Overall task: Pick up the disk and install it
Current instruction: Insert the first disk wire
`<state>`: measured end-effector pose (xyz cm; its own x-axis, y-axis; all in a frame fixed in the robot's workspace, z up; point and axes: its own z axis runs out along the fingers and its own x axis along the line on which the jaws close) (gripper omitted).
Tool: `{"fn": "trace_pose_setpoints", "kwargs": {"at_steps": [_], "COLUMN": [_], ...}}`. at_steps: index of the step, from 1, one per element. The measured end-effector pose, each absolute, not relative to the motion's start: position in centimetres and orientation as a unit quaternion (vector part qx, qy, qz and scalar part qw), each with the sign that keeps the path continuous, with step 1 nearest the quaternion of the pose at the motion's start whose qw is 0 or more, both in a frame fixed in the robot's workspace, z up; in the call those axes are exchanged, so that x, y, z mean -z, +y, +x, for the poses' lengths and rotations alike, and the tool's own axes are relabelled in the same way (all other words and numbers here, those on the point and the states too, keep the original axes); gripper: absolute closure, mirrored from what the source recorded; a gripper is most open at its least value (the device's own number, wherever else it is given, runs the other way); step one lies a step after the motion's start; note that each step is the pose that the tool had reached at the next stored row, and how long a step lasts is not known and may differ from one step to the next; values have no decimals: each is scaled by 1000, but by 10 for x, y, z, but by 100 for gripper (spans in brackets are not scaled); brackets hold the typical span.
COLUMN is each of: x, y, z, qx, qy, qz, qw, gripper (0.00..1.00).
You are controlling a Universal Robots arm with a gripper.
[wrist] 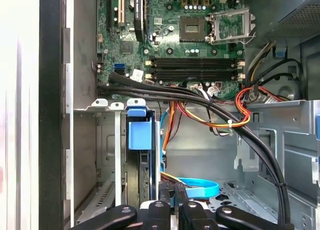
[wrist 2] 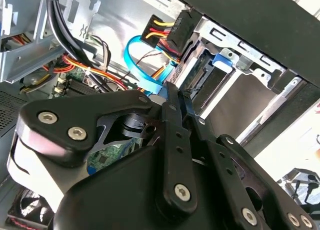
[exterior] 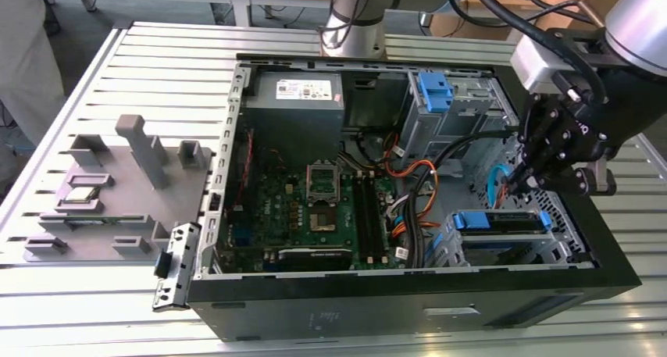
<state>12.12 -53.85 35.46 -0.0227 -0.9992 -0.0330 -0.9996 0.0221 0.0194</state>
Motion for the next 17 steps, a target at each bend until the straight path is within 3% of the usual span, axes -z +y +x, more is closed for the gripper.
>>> {"fn": "trace_pose_setpoints", "kwargs": {"at_steps": [17], "x": [-353], "y": [-543], "z": [109], "qx": [22], "qy": [714], "qz": [-699], "qw": [39], "gripper": [84]}}
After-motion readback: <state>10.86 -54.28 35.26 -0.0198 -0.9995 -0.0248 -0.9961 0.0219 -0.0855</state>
